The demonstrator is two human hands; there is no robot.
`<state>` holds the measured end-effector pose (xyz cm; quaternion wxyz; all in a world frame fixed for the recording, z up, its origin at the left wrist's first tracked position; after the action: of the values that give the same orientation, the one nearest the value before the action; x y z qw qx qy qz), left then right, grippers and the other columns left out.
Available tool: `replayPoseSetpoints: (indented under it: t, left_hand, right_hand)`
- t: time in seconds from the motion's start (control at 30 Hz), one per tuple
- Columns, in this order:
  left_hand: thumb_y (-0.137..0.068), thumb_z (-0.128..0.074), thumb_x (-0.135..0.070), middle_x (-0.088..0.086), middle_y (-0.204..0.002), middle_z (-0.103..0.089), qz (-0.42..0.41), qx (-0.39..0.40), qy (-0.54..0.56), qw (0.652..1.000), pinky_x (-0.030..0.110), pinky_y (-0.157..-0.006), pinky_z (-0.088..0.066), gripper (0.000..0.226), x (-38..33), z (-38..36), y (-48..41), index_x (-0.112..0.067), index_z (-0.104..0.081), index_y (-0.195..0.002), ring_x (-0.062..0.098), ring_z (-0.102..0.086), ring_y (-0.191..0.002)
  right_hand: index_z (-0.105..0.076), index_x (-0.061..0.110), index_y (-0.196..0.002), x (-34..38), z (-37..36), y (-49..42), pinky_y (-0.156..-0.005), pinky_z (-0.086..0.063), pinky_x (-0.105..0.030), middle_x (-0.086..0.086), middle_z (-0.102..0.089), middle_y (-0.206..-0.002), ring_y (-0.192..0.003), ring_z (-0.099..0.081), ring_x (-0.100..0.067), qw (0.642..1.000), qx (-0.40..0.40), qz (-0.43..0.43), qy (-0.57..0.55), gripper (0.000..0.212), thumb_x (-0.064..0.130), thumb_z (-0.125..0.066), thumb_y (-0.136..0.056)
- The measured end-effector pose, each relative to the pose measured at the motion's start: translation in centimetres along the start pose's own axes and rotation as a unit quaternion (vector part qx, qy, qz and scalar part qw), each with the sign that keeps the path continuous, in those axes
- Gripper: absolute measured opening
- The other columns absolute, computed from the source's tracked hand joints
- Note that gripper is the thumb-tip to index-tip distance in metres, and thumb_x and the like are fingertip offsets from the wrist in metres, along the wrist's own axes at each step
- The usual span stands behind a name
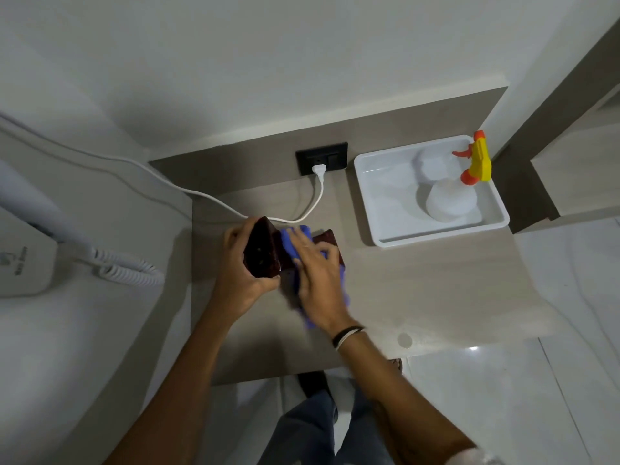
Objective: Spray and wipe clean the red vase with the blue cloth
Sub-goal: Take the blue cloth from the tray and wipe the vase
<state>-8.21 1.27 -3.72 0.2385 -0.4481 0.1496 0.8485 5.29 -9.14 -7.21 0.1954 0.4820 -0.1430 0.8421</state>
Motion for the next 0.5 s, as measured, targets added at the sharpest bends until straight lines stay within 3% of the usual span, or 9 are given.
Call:
replayPoseSetpoints:
  t: [0.07,0.13,0.2,0.27,0.33,0.43,0.5]
  left_hand:
    - [-0.056,-0.078,-0.037,0.006,-0.145,-0.049,-0.003,0.006,0.011,1.0,0.026,-0.115,-0.044,0.1,-0.1,-0.3,-0.1,-0.029,-0.046,-0.15,0.015,-0.055,-0.135]
    - [-0.054,-0.078,-0.035,-0.003,-0.139,-0.051,-0.004,0.004,0.007,1.0,0.033,-0.116,-0.044,0.099,0.1,-0.4,0.3,-0.038,-0.046,-0.148,0.022,-0.054,-0.135]
    - [-0.051,-0.081,-0.028,-0.004,-0.135,-0.047,0.0,0.004,-0.004,1.0,0.021,-0.111,-0.045,0.105,0.3,-0.4,0.7,-0.049,-0.043,-0.147,0.015,-0.055,-0.128]
    - [-0.051,-0.083,-0.016,0.0,-0.138,-0.043,0.005,0.005,-0.006,1.0,0.013,-0.105,-0.046,0.11,0.3,-0.8,0.8,-0.048,-0.043,-0.148,0.005,-0.055,-0.125]
    - [-0.052,-0.083,-0.011,-0.001,-0.14,-0.041,0.002,0.008,-0.001,1.0,0.012,-0.105,-0.045,0.109,-0.3,-1.3,0.5,-0.046,-0.043,-0.148,0.003,-0.054,-0.128]
    - [-0.054,-0.083,-0.013,0.001,-0.144,-0.043,-0.013,0.01,-0.004,1.0,0.023,-0.115,-0.045,0.104,-0.9,-1.6,0.2,-0.041,-0.047,-0.148,0.016,-0.052,-0.137]
    - [-0.055,-0.082,-0.022,0.001,-0.144,-0.047,-0.016,0.011,-0.002,1.0,0.029,-0.117,-0.045,0.099,-0.9,-1.4,0.2,-0.045,-0.05,-0.146,0.019,-0.052,-0.138]
  right_hand:
    - [-0.035,0.035,-0.167,2.1,-1.3,1.1,-0.111,-0.042,-0.018,0.01,-0.047,-0.155,-0.116,-0.045,-0.021,0.997,-0.016,0.044,-0.056,0.078,0.0,-0.05,-0.099]
    - [-0.037,0.034,-0.166,1.2,-0.9,1.4,-0.117,-0.042,-0.022,0.007,-0.045,-0.164,-0.124,-0.049,-0.025,0.998,-0.011,0.057,-0.04,0.078,-0.002,-0.054,-0.1]
    - [-0.053,0.025,-0.158,-2.0,1.0,0.8,-0.123,-0.045,-0.042,-0.003,-0.055,-0.159,-0.134,-0.058,-0.036,0.997,-0.024,-0.05,-0.052,0.061,0.001,-0.06,-0.102]
    - [-0.054,0.022,-0.158,-4.7,2.9,0.4,-0.125,-0.042,-0.049,-0.008,-0.053,-0.161,-0.137,-0.054,-0.039,0.984,-0.026,-0.172,-0.024,0.061,-0.002,-0.058,-0.101]
    - [-0.046,0.021,-0.164,-4.6,3.2,0.3,-0.123,-0.041,-0.042,-0.01,-0.046,-0.168,-0.134,-0.045,-0.027,0.991,-0.003,-0.13,0.037,0.073,-0.012,-0.049,-0.099]
    - [-0.045,0.022,-0.165,-0.4,1.6,0.2,-0.116,-0.037,-0.011,-0.008,-0.054,-0.155,-0.12,-0.037,0.006,0.998,-0.038,-0.021,-0.041,0.064,-0.002,-0.049,-0.105]
    - [-0.04,0.032,-0.165,1.8,0.5,0.6,-0.115,-0.033,-0.006,0.004,-0.052,-0.158,-0.124,-0.04,0.001,0.996,-0.036,0.038,-0.07,0.062,0.01,-0.047,-0.109]
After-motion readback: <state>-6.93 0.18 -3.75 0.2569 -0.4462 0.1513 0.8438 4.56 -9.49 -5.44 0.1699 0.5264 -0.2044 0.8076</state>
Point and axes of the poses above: each hand's wrist, its own y-axis away from the middle knuckle, its own z-axis out of the back of the hand, x = y × z, the point moved 2 cm from there along -y, towards the middle knuckle
